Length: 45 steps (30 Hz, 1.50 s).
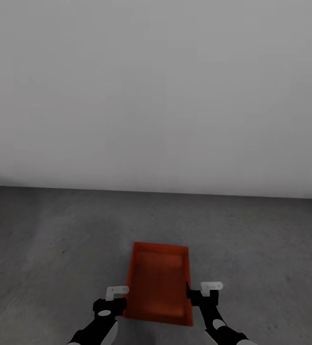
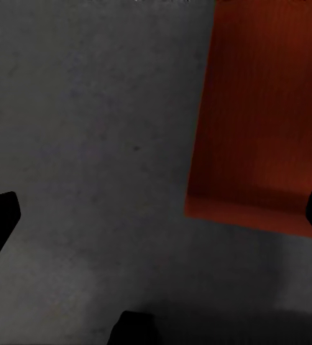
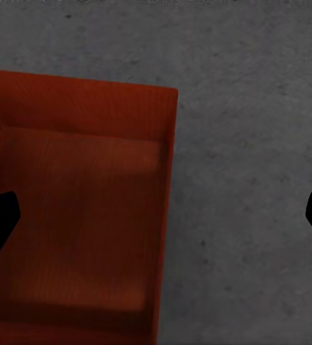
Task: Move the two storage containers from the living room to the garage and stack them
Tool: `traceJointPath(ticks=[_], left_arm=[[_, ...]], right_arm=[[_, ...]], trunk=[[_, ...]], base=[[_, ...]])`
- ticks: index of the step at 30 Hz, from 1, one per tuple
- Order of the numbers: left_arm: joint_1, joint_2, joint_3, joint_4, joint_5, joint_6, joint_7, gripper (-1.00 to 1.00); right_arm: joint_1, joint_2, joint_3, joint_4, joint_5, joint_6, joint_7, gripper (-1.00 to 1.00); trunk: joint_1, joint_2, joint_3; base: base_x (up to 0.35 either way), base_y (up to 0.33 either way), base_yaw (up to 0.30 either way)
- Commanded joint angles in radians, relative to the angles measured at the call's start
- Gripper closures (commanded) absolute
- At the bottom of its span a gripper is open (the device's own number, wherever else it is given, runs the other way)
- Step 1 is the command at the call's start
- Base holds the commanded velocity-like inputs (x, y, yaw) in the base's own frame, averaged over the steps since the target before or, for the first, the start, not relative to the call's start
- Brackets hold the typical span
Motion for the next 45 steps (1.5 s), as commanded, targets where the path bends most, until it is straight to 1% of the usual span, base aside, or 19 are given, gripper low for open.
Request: traceJointPath(ticks=[1, 13, 45], left_arm=[[0.000, 0.000, -0.004, 0.000, -0.001, 0.000, 0.006, -1.00], [-0.001, 0.000, -0.004, 0.000, -0.001, 0.000, 0.006, -1.00], [0.000, 0.000, -0.004, 0.001, -0.002, 0.000, 0.006, -1.00]], right_arm=[[-0.001, 0.000, 0.009, 0.001, -0.010, -0.003, -0.003, -1.00], [-0.001, 0.000, 0.009, 0.002, -0.011, -0.015, -0.002, -1.00], [-0.001, 0.000, 0.009, 0.002, -0.011, -0.015, 0.000, -1.00]], trunk=[[-0.004, 0.007, 0.003], [-0.050, 0.091, 0.040], [-0.173, 0.315, 0.140]], base=[[0.000, 0.000, 0.000], [0.000, 0.000, 0.000], [0.000, 0.000, 0.000]])
